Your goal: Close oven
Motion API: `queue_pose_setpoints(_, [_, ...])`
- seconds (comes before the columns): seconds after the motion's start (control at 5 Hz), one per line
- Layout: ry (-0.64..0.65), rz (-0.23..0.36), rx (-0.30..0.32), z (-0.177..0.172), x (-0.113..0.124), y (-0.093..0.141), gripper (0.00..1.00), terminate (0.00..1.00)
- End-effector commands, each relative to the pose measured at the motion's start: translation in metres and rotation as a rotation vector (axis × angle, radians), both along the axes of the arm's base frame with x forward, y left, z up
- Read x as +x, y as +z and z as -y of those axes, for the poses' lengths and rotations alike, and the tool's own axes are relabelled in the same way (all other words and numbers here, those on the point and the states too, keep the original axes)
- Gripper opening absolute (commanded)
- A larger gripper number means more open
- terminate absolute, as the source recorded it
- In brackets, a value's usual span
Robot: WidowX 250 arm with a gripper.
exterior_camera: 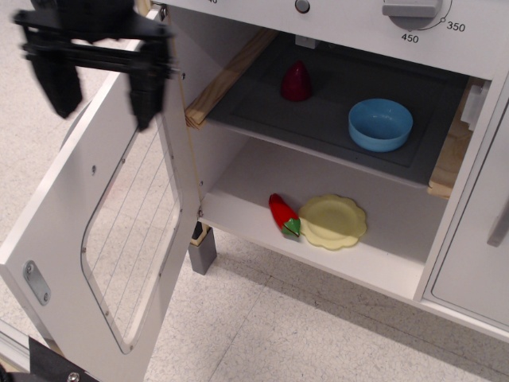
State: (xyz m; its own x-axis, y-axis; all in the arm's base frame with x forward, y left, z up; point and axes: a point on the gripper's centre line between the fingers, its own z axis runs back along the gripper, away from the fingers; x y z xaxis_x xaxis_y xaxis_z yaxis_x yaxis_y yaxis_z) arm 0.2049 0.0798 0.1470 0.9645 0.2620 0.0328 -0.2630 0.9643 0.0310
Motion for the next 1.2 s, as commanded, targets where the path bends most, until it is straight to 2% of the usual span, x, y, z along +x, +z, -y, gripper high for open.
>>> queue_pose_setpoints(0.0, [0.017,0.097,0.046,-0.05,0.009,-0.003,1.0,0.0])
queue_pose_setpoints(0.4, [0.049,0.086,-0.049,-0.04,0.023,-0.029,1.0,0.0])
queue_pose_setpoints(0.6, [0.072,0.063,-0.02,-0.032,0.03,-0.045,1.0,0.0])
queue_pose_setpoints(0.8, [0.115,0.038,-0.043,-0.022,0.036,-0.052,1.0,0.0])
queue_pose_setpoints(1.0, [0.114,0.063,-0.043,-0.004,0.039,-0.056,1.0,0.0])
